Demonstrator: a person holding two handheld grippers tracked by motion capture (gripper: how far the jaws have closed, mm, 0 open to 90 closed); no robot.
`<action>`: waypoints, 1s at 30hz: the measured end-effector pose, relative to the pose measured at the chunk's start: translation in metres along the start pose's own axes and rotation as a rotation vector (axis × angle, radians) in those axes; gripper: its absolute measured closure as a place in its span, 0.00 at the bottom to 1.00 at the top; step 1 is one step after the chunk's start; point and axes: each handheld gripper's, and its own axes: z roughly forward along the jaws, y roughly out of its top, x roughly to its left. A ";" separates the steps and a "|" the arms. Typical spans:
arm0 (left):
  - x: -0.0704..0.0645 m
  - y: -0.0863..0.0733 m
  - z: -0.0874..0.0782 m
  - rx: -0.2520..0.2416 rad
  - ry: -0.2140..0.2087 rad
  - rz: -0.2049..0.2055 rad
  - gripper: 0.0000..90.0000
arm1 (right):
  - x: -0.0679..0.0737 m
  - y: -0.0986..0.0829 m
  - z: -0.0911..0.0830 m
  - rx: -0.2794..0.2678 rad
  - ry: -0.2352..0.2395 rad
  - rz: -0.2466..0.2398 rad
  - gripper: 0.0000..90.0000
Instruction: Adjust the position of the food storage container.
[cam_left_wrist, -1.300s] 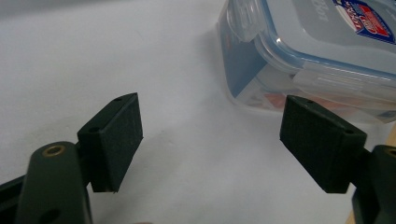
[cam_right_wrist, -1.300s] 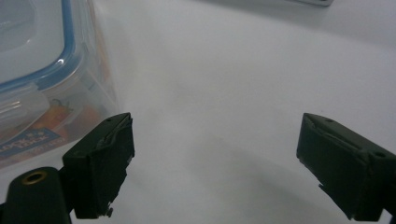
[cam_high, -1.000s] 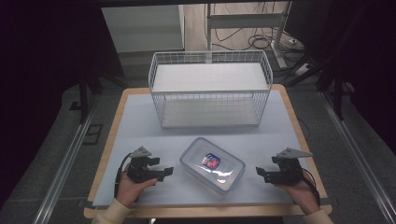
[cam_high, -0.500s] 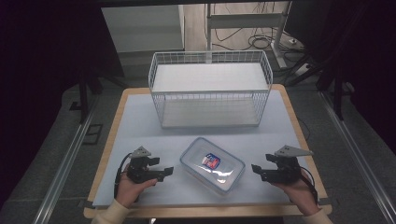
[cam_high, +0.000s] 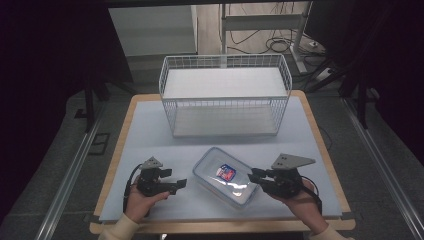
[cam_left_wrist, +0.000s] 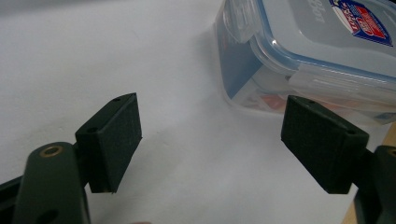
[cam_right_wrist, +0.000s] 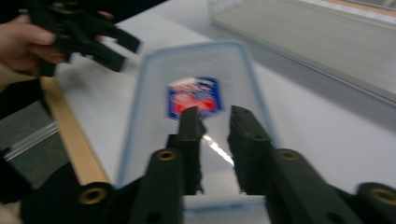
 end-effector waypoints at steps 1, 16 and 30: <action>0.000 0.000 0.000 0.001 0.000 0.001 0.23 | 0.008 0.004 0.007 0.015 0.041 -0.022 0.92; 0.000 -0.001 -0.001 -0.002 0.000 0.000 0.23 | 0.057 -0.014 0.038 0.179 0.156 -0.140 1.00; 0.000 -0.001 0.000 -0.001 0.001 -0.002 0.23 | 0.067 -0.031 0.038 0.235 0.089 -0.188 1.00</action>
